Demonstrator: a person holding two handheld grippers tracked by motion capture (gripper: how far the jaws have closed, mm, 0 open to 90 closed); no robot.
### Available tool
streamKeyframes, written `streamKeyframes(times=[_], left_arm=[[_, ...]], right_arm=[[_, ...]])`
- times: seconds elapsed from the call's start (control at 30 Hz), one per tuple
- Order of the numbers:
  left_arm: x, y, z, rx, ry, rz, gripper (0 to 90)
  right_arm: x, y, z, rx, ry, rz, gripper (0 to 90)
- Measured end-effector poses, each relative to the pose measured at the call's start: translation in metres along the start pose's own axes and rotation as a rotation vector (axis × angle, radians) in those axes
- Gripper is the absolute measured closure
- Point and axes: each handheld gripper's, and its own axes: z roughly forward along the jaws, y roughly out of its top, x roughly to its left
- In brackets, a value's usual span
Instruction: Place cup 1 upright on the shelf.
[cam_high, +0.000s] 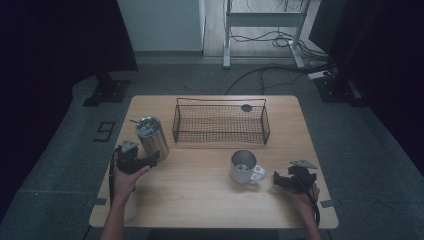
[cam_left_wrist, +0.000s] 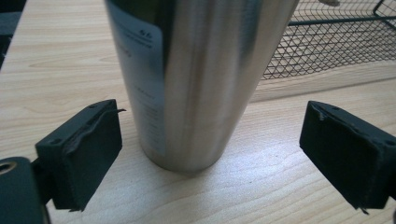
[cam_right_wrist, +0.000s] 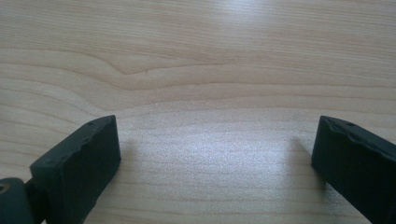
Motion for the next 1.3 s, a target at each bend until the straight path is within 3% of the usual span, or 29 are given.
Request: streamKeyframes(times=[0.23,0.8,1.3], left_arm=[[-0.001,0.006,0.005,0.001,0.008,0.019,5.2],[-0.001,0.021,0.013,-0.017,0.027,0.016,4.3],[0.005,0.024,0.025,-0.024,0.035,-0.003,5.3]], right_arm=[[0.0,0.0,0.0,0.0,0.0,0.0,1.0],[0.0,0.0,0.0,0.0,0.0,0.0,1.0],[0.0,0.0,0.0,0.0,0.0,0.0,1.0]])
